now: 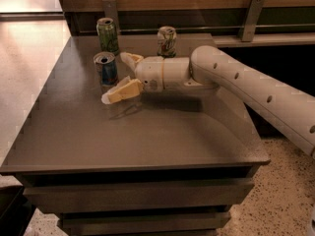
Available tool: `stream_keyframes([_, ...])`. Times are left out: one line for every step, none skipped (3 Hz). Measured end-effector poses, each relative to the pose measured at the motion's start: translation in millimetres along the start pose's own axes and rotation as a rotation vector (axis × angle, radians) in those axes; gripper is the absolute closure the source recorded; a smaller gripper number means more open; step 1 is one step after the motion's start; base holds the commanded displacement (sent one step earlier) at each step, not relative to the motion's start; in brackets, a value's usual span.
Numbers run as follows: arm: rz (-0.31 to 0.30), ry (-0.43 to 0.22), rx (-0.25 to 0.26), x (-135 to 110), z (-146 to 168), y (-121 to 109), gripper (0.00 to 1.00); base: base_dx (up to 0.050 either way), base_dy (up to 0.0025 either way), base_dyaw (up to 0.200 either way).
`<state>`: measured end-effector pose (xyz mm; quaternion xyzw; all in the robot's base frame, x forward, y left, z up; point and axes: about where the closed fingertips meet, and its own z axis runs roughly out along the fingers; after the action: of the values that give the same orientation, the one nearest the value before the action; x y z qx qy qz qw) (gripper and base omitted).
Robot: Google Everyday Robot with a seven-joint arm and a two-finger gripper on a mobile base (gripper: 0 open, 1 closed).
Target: Knock redbull can over
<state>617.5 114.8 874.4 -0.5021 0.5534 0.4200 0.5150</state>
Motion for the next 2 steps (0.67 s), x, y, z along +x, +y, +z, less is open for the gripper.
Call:
stream_keyframes([0.0, -0.002, -0.007, 0.0, 3.1, 0.8, 0.08, 0.0, 0.0, 0.0])
stream_keyframes([-0.001, -0.003, -0.011, -0.7, 5.6, 2.2, 0.31, 0.0, 0.0, 0.0])
